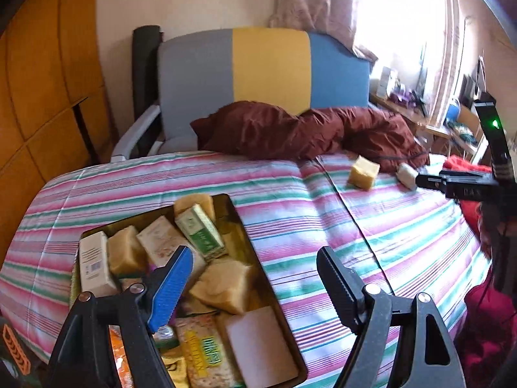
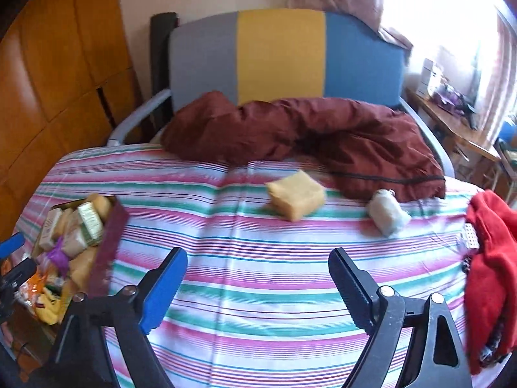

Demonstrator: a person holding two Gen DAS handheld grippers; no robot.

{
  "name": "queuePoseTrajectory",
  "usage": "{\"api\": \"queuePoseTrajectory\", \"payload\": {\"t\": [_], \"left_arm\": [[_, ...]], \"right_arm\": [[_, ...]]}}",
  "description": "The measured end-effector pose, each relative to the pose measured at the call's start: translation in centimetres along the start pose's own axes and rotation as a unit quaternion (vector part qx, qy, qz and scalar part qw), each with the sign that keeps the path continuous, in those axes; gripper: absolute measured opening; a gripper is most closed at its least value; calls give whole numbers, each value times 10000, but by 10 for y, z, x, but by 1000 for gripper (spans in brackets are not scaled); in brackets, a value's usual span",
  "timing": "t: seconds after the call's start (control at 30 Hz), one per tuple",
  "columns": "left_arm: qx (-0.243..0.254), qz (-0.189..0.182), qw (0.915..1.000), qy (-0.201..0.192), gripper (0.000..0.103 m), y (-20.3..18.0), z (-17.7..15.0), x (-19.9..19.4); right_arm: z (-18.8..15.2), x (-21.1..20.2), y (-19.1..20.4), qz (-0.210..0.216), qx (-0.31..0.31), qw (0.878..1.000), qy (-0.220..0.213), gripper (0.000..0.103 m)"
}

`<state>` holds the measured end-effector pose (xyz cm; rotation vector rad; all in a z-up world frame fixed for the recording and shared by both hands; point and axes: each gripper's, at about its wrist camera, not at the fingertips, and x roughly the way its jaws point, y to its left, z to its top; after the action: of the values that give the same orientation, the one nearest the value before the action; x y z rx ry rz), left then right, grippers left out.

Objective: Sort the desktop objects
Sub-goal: 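Move both grippers back toward the small sponge and white sock roll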

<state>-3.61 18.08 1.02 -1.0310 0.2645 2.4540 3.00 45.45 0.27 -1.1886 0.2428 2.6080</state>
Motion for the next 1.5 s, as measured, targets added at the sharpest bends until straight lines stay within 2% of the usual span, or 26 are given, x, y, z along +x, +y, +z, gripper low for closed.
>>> {"api": "queuePoseTrajectory", "payload": {"t": [0.37, 0.73, 0.9, 1.1, 1.3, 1.5], "left_arm": [[264, -635, 9966, 464, 80, -50, 25, 43], [328, -948, 9921, 752, 80, -85, 44, 82], [401, -1029, 9905, 820, 80, -100, 55, 101], [542, -1074, 9884, 932, 81, -122, 70, 125], [773, -1083, 9867, 933, 84, -144, 88, 156], [996, -1262, 9816, 1026, 89, -168, 104, 194]], "right_arm": [[12, 44, -86, -461, 595, 9963, 421, 87], [10, 88, -152, -1056, 1000, 9873, 645, 90], [13, 105, -176, -1105, 1136, 9849, 698, 92], [21, 125, -186, -1088, 1053, 9864, 635, 93], [24, 148, -185, -1269, 676, 9879, 585, 93], [25, 162, -179, -1381, 356, 9883, 546, 92]]}}
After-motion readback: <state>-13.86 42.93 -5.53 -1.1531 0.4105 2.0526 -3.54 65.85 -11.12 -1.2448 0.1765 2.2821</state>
